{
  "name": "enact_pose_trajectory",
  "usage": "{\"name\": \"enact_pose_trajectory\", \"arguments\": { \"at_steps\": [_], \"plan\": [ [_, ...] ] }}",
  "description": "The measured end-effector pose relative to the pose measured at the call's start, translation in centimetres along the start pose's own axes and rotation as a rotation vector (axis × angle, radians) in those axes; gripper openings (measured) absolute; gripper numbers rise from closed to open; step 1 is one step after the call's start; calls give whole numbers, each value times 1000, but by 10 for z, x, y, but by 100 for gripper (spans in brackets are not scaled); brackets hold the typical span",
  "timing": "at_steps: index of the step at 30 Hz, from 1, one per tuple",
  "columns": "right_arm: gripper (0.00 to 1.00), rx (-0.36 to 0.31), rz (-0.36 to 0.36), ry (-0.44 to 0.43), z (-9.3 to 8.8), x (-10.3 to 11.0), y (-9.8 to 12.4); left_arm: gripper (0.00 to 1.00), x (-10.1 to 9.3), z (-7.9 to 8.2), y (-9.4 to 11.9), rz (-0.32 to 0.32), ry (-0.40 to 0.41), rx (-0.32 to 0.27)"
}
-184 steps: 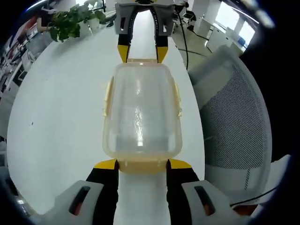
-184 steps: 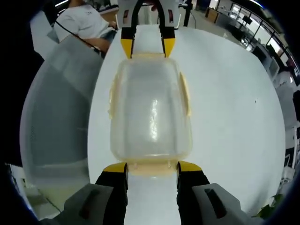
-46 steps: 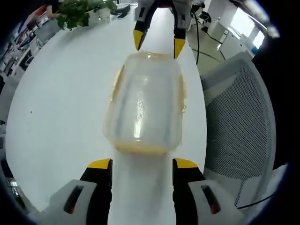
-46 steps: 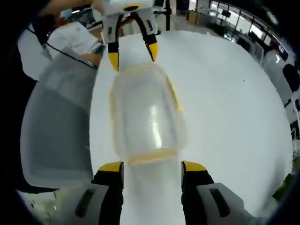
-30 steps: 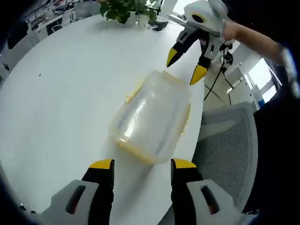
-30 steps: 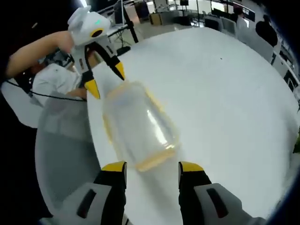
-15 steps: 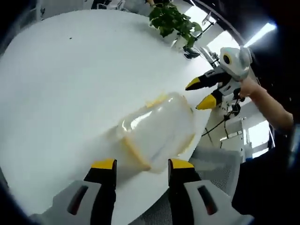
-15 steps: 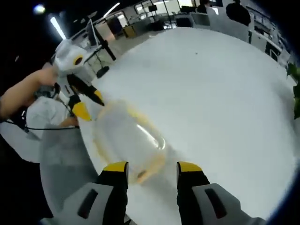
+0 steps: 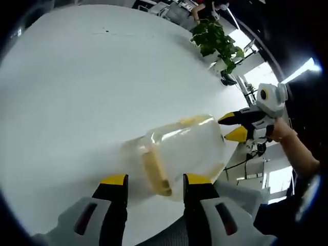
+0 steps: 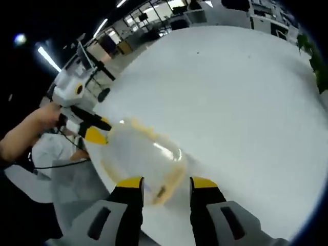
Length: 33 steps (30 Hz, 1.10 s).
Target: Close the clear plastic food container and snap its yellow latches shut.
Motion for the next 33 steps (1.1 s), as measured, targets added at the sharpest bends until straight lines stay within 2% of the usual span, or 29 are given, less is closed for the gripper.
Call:
{"name": "enact_pose_trajectory", "arguments": {
  "at_steps": [3, 6, 9, 15, 17, 19, 22, 26, 28, 29, 30, 33],
  "plan": [
    [34, 15, -17, 10, -4, -1, -1, 41, -3, -2, 0, 3, 8, 5],
    [34, -6, -15, -15, -6, -2, -1, 41, -3, -1, -2, 1, 24, 12],
    [35, -7, -23, -21, -9, -1, -2, 41, -8, -1, -4, 2, 8, 4],
    [33, -3, -16, -30, -13, -1, -6, 42, -8, -1, -5, -3, 28, 1],
    [33, -14, -10, -38, -13, 0, -7, 42, -8, -1, -6, -7, -10, -25],
    [31, -18, -10, -36, -13, 0, -8, 44, -7, -3, -6, -2, 8, -22],
    [27, -24, 11, -53, -13, 2, -11, 44, -7, -5, -7, -20, 35, -19],
    [28, -23, 7, -60, -13, 4, -11, 39, -7, -7, -8, -51, 69, -11],
    [28, -25, 11, -70, -13, 3, -11, 35, -9, -7, -9, -99, 68, -27],
    [28, -27, 13, -76, -13, 2, -11, 34, -11, -9, -12, -119, 118, -6],
    [28, -36, 18, -99, -13, 1, -12, 34, -12, -9, -14, -129, 138, 3],
    [29, -50, 29, -125, -15, -1, -12, 37, -14, -9, -17, -128, 127, -10]
  ]
}}
Point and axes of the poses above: the point that each gripper's makers call its tool centre point, and the gripper's own axes: y roughly backward along the fingers, x roughly to its left, z roughly out of its top, the point moved 10 cm from there along y, roughly backward along the fingers, and after that the axes turned 15 degrees about z, right-handed, at the moved point
